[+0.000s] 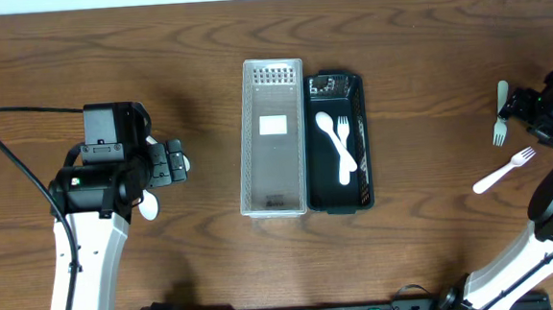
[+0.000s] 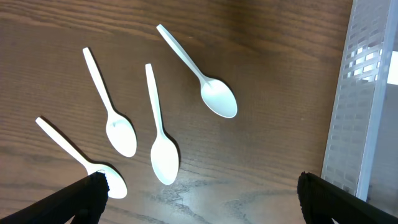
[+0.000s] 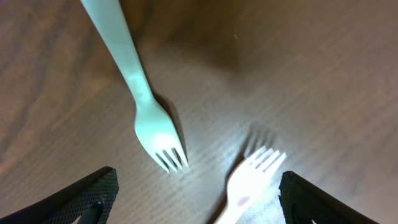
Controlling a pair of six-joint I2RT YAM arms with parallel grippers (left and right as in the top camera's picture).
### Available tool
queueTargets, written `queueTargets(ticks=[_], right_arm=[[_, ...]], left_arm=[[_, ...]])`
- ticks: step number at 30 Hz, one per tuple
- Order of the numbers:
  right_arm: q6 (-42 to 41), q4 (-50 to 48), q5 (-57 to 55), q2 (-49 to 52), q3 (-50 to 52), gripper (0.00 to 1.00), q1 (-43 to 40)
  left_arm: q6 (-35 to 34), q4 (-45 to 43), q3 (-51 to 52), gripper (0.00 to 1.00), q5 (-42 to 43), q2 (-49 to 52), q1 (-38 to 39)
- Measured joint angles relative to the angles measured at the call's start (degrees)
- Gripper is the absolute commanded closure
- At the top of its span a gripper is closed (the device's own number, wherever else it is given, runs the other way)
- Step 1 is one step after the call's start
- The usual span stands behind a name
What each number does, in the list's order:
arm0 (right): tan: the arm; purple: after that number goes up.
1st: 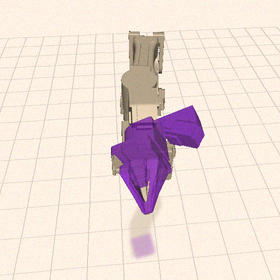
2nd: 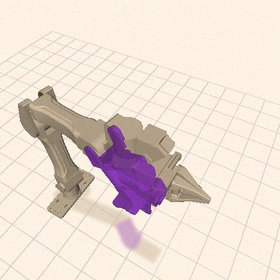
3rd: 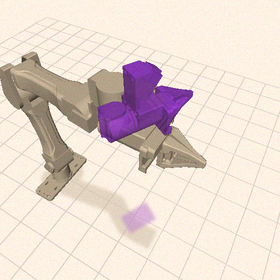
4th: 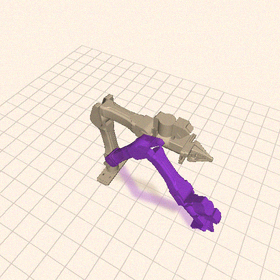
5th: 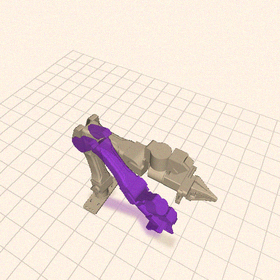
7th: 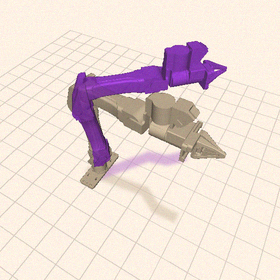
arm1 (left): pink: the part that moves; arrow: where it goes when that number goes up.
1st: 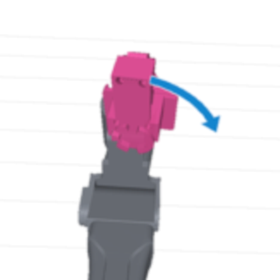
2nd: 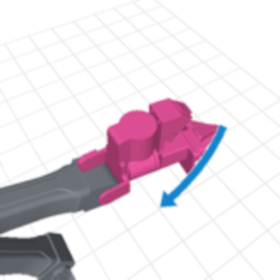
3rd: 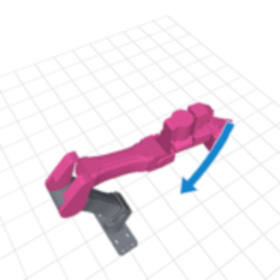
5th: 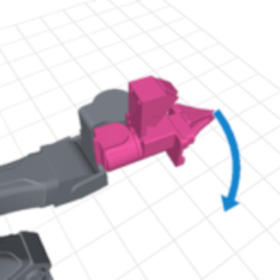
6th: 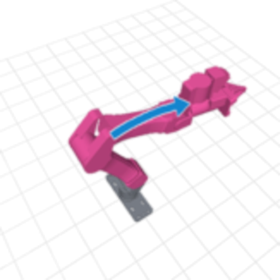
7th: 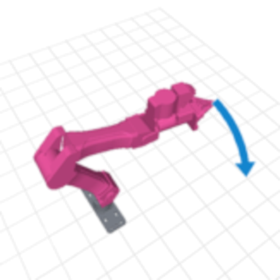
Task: Pack container
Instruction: 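Return the right gripper and grasp the upper white fork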
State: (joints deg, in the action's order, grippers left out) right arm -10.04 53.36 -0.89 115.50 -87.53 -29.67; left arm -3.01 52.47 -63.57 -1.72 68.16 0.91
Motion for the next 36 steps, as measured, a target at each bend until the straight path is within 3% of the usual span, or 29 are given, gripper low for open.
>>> queueTargets(ticks=[27, 29, 36], right_arm=[[4.7, -5.9, 0.9, 7.6, -0.1, 0.13, 3.8], [4.7, -5.9, 0.9, 7.6, -0.1, 0.17, 3.8], [5.0, -5.6, 0.9, 7.6, -0.1, 0.46, 3.8]], left_arm=[[0.0, -0.2, 0.0, 0.01, 0.0, 0.0, 0.0], [0.0, -0.2, 0.0, 0.01, 0.0, 0.0, 0.0], [0.0, -0.2, 0.0, 0.01, 0.0, 0.0, 0.0]])
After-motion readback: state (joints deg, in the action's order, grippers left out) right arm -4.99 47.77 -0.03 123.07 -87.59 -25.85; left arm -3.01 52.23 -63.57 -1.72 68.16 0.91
